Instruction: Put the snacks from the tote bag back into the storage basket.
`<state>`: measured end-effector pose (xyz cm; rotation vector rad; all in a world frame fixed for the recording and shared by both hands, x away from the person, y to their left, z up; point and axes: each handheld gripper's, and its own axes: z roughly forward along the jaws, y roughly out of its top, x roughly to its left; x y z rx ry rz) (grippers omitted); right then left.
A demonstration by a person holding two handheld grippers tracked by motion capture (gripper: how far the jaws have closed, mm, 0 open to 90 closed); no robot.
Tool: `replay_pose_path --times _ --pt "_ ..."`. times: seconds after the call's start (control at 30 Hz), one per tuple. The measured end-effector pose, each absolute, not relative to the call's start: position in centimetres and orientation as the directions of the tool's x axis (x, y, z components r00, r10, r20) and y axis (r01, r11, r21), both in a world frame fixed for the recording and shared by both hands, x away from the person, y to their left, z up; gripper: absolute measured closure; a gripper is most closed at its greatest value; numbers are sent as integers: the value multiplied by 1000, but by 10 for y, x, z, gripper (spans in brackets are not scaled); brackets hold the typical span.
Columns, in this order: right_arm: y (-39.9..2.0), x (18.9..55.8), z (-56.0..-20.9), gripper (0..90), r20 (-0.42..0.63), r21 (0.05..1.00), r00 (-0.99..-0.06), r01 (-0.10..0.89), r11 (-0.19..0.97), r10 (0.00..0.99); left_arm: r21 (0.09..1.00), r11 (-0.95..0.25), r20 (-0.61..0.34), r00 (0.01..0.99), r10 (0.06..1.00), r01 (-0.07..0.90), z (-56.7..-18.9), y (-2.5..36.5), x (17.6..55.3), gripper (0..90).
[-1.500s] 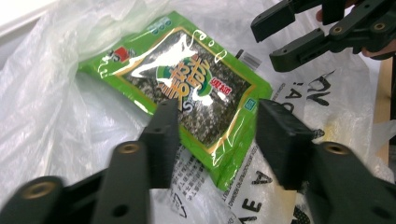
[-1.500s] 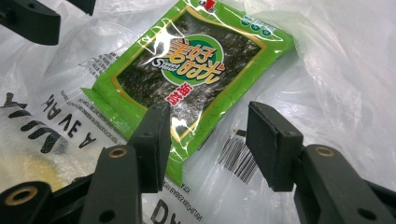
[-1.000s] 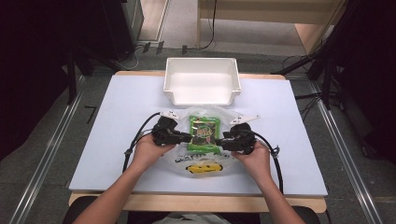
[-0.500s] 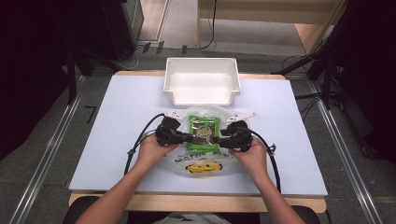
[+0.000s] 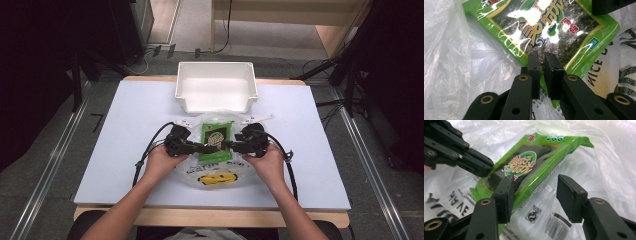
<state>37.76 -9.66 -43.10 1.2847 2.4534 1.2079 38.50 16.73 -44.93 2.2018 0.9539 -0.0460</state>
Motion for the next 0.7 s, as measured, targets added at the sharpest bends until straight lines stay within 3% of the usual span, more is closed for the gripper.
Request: replay_pose_path --times 0.33,0.7 --pt "-86 386 -422 492 281 672 -606 677 298 744 597 -464 -298 718 629 654 -451 167 386 857" --pt "-73 412 -422 477 375 578 -545 770 270 750 598 -461 -307 719 624 656 -453 166 388 863"
